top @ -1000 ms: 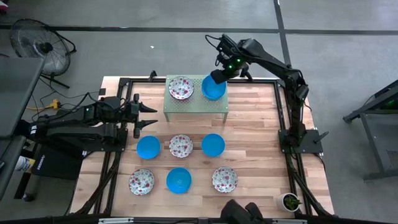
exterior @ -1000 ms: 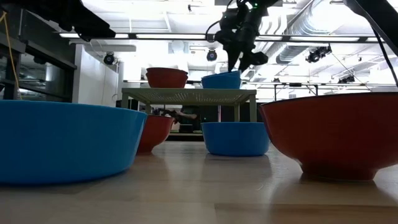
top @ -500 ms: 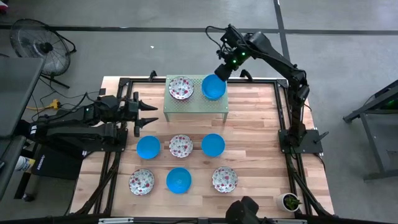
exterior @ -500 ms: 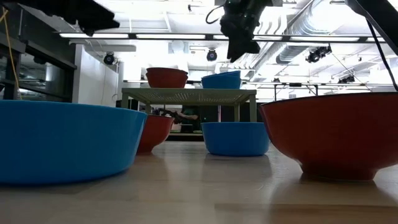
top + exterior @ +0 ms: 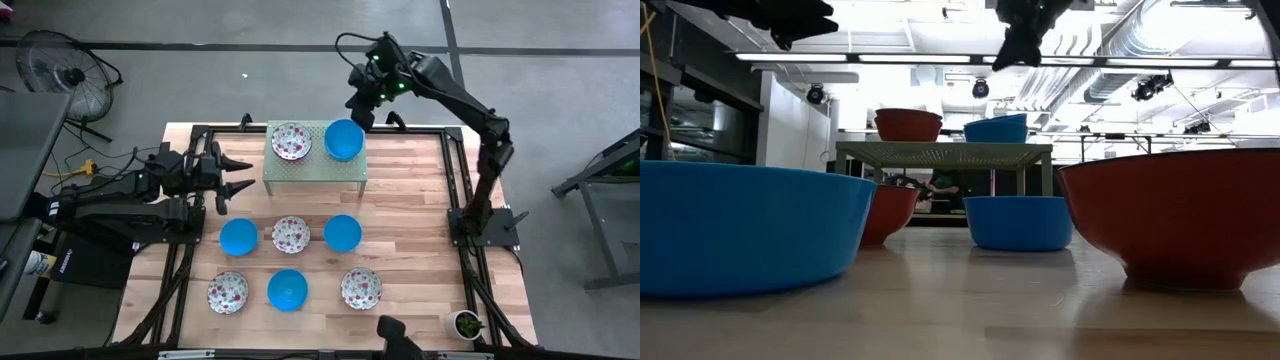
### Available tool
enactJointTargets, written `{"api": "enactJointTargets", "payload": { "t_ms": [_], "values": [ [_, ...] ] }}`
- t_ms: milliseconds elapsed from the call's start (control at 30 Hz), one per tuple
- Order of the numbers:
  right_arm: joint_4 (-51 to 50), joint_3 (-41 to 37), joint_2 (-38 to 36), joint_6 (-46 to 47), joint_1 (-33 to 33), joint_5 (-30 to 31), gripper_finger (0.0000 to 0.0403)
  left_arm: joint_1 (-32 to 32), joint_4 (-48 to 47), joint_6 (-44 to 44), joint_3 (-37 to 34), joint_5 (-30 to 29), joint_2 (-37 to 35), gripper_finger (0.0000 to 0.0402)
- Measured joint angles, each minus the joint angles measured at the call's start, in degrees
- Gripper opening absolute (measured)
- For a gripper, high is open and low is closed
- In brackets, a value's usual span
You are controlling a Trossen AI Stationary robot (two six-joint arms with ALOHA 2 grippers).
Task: Pick & Place Mini bowls
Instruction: Stack the blue bowl on top of the other blue bowl on the shelf
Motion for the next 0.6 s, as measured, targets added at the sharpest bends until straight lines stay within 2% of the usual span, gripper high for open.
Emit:
{"api": "enactJointTargets", "payload": {
  "t_ms": [100,233,400,600],
  "values": [
    [7.7,-8.5,-4.5,-0.5,-0.3,-3.3,0.0001,0.0,-0.1,-0.7,0.0,-2.1,0.0,0.0195],
    [19.1,-23.3,-12.0,-1.4,-0.3,-3.3,0.0000,0.0,0.0,-1.9,0.0,-3.1,0.0,0.0195],
    [36.7,-40.1,-22.4,2.1,-1.1,-4.6,0.0000,0.0,0.0,-2.5,0.0,-3.2,0.0,0.0195],
    [46.9,-52.7,-29.7,5.3,-2.4,-7.4,0.0000,0.0,0.0,-2.7,0.0,-4.1,0.0,0.0195]
  ]
}}
